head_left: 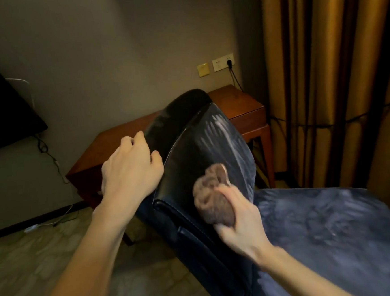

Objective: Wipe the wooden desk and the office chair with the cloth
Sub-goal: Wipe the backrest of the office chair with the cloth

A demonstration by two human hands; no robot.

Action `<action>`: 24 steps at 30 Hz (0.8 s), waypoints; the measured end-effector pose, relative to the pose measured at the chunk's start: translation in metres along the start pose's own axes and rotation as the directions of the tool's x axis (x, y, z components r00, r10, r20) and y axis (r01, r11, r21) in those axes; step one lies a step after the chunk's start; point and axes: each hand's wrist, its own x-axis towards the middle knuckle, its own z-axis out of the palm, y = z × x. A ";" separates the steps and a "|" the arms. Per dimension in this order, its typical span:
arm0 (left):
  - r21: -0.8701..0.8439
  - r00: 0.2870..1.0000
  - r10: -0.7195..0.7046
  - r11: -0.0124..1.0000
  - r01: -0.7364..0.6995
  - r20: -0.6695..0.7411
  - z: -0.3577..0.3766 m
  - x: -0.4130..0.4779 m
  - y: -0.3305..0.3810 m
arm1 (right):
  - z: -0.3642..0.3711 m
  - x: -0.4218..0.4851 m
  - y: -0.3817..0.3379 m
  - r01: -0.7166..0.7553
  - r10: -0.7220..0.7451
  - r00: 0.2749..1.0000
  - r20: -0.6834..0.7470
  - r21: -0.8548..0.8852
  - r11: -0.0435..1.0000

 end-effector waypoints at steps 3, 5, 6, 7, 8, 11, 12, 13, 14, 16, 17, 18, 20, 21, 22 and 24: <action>-0.046 0.999 0.024 0.999 -0.023 0.036 -0.002 0.007 -0.003 | -0.013 -0.023 0.009 0.015 -0.015 1.000 0.012 -0.009 1.000; -0.084 0.998 0.030 0.996 -0.025 0.059 -0.005 0.012 -0.003 | -0.022 -0.021 0.004 0.014 -0.013 0.999 -0.032 0.031 0.999; -0.088 0.997 0.035 0.996 -0.028 0.073 -0.006 0.015 -0.003 | -0.026 -0.014 -0.001 0.022 -0.017 0.998 -0.066 0.067 0.998; -0.088 0.995 0.034 0.996 -0.026 0.098 -0.007 0.019 -0.003 | -0.028 -0.004 -0.007 0.040 -0.030 0.995 -0.091 0.106 0.994; -0.078 0.992 0.030 0.997 -0.020 0.123 -0.008 0.024 -0.001 | -0.030 0.008 -0.016 0.075 -0.061 0.993 -0.101 0.135 0.988; 0.002 0.988 -0.004 1.000 0.004 0.153 -0.012 0.053 0.010 | -0.019 0.045 -0.036 0.164 -0.160 0.986 -0.046 0.107 0.981; 0.005 0.990 -0.028 1.000 0.028 0.136 -0.014 0.069 0.016 | -0.011 0.054 -0.039 0.165 -0.164 0.986 -0.014 0.083 0.983; -0.013 0.991 -0.051 0.998 0.053 0.125 -0.014 0.085 0.023 | -0.001 0.061 -0.040 0.166 -0.166 0.986 0.004 0.062 0.984; -0.038 0.989 -0.070 0.996 0.075 0.129 -0.011 0.098 0.030 | 0.008 0.064 -0.038 0.171 -0.171 0.985 0.004 0.044 0.984; -0.028 0.986 -0.074 0.996 0.079 0.149 0.006 0.120 0.047 | 0.022 0.070 -0.028 0.173 -0.172 0.984 -0.036 0.052 0.983; 0.015 0.990 -0.062 0.998 0.060 0.126 0.020 0.128 0.054 | 0.026 0.076 -0.022 0.171 -0.167 0.984 -0.054 0.067 0.983; 0.078 0.996 -0.045 0.996 0.039 0.074 0.032 0.130 0.057 | 0.028 0.082 -0.016 0.166 -0.162 0.985 -0.064 0.076 0.983; 0.177 0.999 -0.010 0.984 0.019 -0.050 0.052 0.134 0.058 | 0.033 0.104 -0.001 0.181 -0.174 0.979 -0.104 0.053 0.982; 0.186 0.995 0.002 0.982 0.016 -0.095 0.058 0.135 0.056 | 0.034 0.114 0.005 0.198 -0.192 0.974 -0.122 0.039 0.979; 0.180 0.992 0.015 0.984 0.008 -0.124 0.063 0.142 0.053 | 0.037 0.126 0.013 0.216 -0.211 0.969 -0.132 0.029 0.976; 0.184 0.990 0.022 0.983 0.005 -0.141 0.067 0.150 0.049 | 0.037 0.145 0.026 0.265 -0.262 0.954 -0.146 -0.001 0.964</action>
